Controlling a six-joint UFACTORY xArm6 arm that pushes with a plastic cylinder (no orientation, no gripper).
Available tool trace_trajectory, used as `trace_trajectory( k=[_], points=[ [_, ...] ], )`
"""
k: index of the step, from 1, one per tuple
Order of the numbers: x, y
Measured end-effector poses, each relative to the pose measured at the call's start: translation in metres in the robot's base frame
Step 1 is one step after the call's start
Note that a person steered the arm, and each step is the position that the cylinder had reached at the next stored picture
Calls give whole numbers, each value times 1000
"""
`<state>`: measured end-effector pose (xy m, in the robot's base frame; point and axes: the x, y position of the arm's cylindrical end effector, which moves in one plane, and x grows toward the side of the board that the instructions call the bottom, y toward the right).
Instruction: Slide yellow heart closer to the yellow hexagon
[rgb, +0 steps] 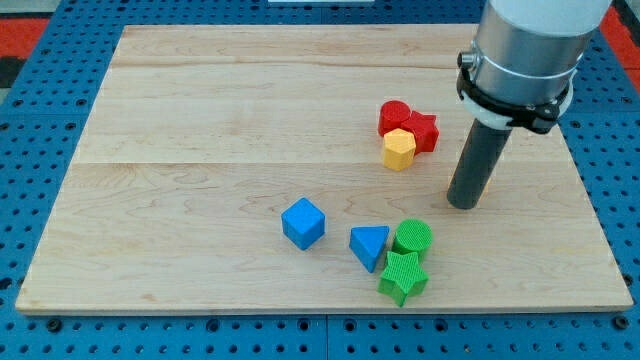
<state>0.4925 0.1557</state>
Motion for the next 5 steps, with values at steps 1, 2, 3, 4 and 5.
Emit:
trace_trajectory(
  k=[1, 2, 3, 4, 5],
  points=[
    [2, 41],
    [-1, 80],
    [-18, 63],
    [-18, 21],
    [-21, 0]
  ],
)
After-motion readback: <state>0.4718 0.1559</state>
